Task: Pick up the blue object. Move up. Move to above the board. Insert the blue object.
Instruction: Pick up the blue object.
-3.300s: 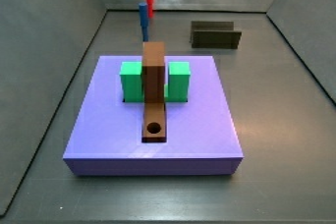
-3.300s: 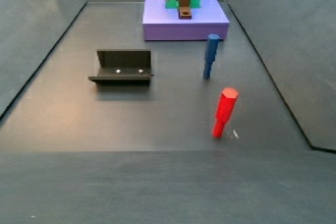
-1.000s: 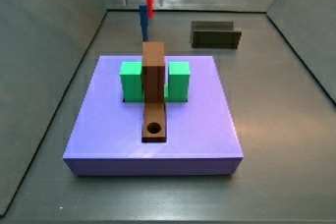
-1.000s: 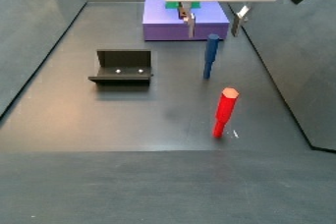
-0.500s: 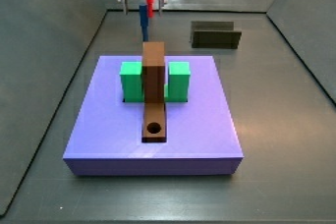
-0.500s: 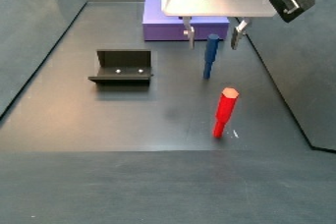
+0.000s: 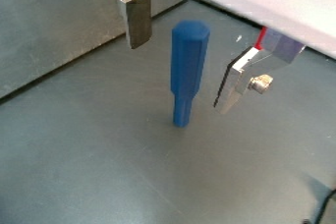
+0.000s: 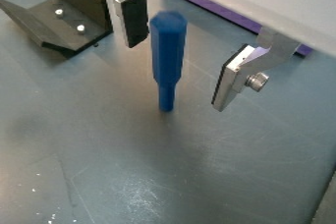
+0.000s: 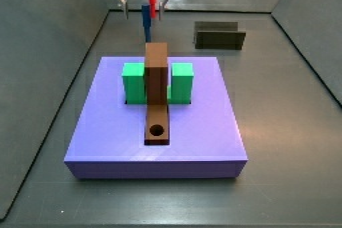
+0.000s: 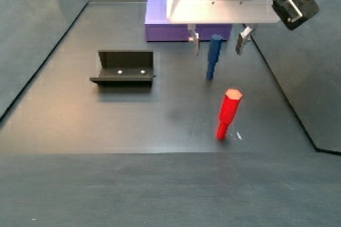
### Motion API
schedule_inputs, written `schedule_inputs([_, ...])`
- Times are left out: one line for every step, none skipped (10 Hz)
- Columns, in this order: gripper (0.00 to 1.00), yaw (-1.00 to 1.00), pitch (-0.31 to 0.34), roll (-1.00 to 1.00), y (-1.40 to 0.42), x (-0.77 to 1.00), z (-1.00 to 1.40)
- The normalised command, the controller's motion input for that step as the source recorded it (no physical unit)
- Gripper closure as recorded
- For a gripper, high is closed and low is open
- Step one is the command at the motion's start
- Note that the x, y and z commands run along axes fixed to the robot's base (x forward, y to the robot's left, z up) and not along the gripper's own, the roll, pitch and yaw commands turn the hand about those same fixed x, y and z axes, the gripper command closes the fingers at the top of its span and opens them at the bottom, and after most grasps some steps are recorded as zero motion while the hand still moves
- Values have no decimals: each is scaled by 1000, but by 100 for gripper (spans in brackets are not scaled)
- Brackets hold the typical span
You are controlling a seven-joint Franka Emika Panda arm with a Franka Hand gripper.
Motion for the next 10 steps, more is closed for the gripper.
schedule_inputs([0, 0, 0, 0, 29, -26, 0])
schedule_inputs([0, 0, 0, 0, 0, 26, 0])
schedule_inputs([0, 0, 0, -57, 114, 0, 140])
schedule_inputs([0, 0, 0, 0, -20, 0, -6])
schedule_inputs([0, -17, 27, 33, -74, 37, 0])
schedule_inputs([0, -23, 37, 74, -129, 0, 54])
schedule_inputs([0, 0, 26, 64, -149, 0, 0])
schedule_inputs([0, 0, 0, 0, 26, 0, 0])
schedule_inputs([0, 0, 0, -110, 257, 3, 26])
schedule_inputs([0, 0, 6, -93, 297, 23, 31])
